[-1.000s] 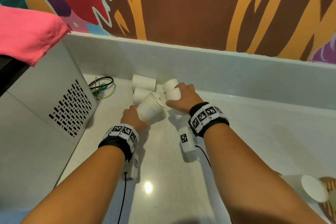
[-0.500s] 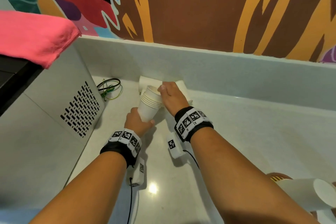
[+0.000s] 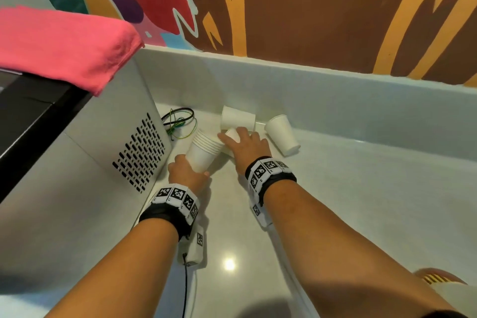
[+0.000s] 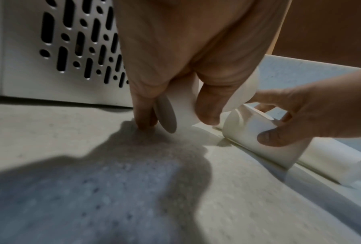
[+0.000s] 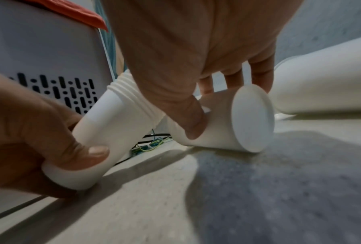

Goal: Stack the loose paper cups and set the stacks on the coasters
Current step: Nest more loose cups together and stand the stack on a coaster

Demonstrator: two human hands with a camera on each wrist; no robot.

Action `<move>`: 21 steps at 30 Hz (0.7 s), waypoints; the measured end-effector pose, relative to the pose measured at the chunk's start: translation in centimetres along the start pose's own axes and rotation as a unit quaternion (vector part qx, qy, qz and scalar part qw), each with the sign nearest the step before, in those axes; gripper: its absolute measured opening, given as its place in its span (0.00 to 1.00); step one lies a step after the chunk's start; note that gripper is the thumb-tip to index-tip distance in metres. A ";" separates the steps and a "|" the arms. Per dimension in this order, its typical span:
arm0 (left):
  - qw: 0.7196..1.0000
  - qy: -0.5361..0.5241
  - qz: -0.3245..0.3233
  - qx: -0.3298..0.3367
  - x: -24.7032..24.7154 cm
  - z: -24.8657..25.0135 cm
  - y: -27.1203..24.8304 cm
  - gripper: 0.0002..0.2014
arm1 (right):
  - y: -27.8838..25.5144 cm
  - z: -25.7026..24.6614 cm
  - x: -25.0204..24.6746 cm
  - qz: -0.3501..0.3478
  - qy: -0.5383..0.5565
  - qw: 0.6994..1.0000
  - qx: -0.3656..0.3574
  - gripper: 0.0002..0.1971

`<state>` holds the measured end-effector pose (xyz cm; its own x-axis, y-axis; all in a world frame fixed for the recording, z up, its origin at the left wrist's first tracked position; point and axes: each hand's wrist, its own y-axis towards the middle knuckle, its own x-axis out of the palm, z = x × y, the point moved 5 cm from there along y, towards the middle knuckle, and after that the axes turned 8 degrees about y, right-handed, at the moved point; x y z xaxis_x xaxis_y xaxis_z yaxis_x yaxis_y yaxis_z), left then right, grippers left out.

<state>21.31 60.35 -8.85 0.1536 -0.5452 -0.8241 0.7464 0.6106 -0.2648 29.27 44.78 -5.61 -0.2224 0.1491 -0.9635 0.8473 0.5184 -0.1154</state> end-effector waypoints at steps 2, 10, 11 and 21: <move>1.000 0.019 0.002 -0.001 0.0 0.1 0.0 0.34 | -0.2 0.3 -0.7 0.021 -0.015 1.000 0.016 0.38; 0.996 0.081 -0.019 0.023 1.4 2.6 -1.3 0.32 | -1.1 2.7 -7.9 0.202 0.078 0.976 0.030 0.10; 0.997 0.073 -0.024 0.026 1.6 3.0 -1.4 0.32 | -1.3 2.9 -8.7 0.221 0.106 0.969 0.028 0.09; 0.998 -0.001 -0.031 0.046 2.7 4.9 -1.6 0.33 | -1.3 4.5 -6.3 0.131 0.277 0.949 0.081 0.15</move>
<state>23.65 55.06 -8.24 0.1063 -0.5808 -0.8070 0.8110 0.5202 -0.2676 31.73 39.35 -0.51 -0.1748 0.6972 -0.6952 0.9614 0.2734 0.0325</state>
